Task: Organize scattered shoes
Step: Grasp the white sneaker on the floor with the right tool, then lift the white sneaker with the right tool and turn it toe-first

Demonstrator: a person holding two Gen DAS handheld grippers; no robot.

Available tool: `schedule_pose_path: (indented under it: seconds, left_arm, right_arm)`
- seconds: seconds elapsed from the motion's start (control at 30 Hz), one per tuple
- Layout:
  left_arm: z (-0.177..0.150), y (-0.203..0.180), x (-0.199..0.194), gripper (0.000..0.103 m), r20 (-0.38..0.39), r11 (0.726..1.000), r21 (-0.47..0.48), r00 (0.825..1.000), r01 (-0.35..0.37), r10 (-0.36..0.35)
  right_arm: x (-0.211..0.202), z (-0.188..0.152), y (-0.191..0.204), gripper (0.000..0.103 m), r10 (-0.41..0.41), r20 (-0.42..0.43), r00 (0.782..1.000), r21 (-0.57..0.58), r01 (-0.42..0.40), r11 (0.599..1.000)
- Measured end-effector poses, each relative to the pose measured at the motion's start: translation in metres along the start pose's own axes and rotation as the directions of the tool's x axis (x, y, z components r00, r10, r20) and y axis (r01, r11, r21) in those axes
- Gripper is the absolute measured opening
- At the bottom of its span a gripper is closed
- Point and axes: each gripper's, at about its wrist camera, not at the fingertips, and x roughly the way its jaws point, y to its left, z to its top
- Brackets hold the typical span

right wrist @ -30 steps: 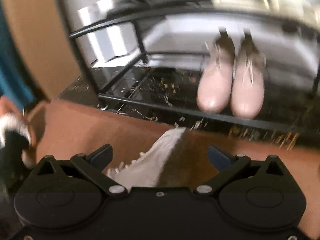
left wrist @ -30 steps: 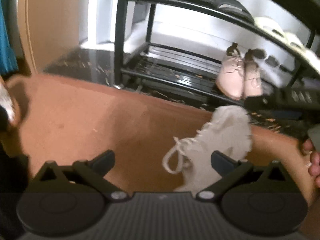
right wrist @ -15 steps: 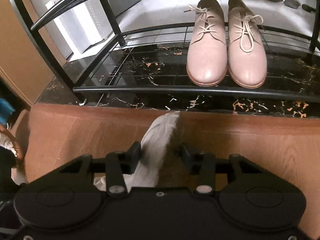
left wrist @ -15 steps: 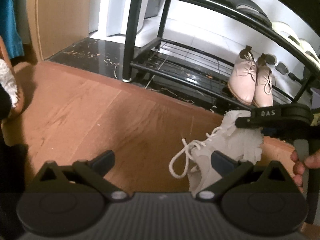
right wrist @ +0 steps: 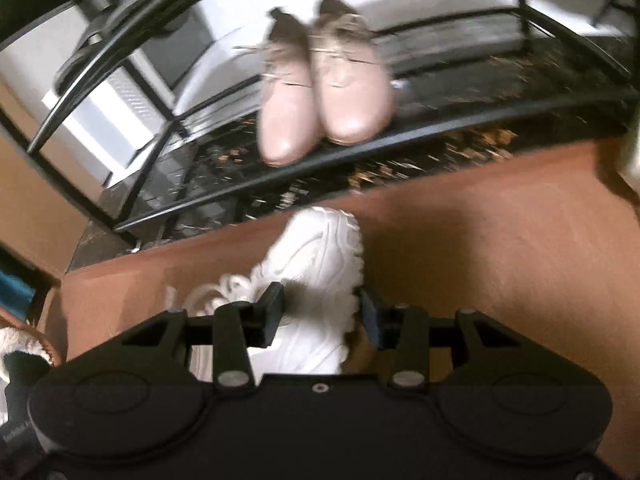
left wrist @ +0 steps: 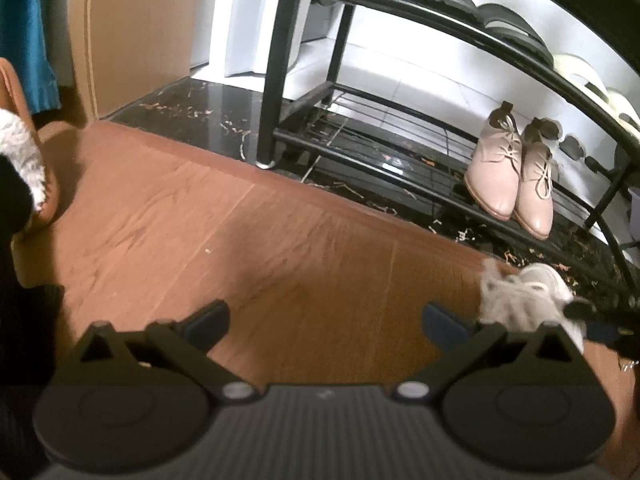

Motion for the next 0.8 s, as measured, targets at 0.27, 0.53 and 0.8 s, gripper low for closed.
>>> schedule_pose_path:
  seconds: [0.27,0.53,0.8]
  left_arm:
    - [-0.004,-0.009,-0.004,0.102,0.01,0.998,0.058,1.0,0.002,-0.002]
    - [-0.005,-0.013,0.0,0.102,-0.005,0.998,0.061,1.0,0.03,-0.03]
    - [-0.005,-0.016,0.001,0.102,-0.007,0.996,0.073,0.999,0.048,-0.047]
  right_arm:
    - [0.0,-0.009,-0.045,0.043,-0.074,-0.061,0.995,0.076,0.078,0.994]
    - [-0.011,0.002,-0.015,0.09,-0.078,-0.108,0.991,-0.12,0.065,0.991]
    - [-0.02,0.01,0.019,0.099,-0.073,-0.176,0.982,-0.248,0.028,0.968]
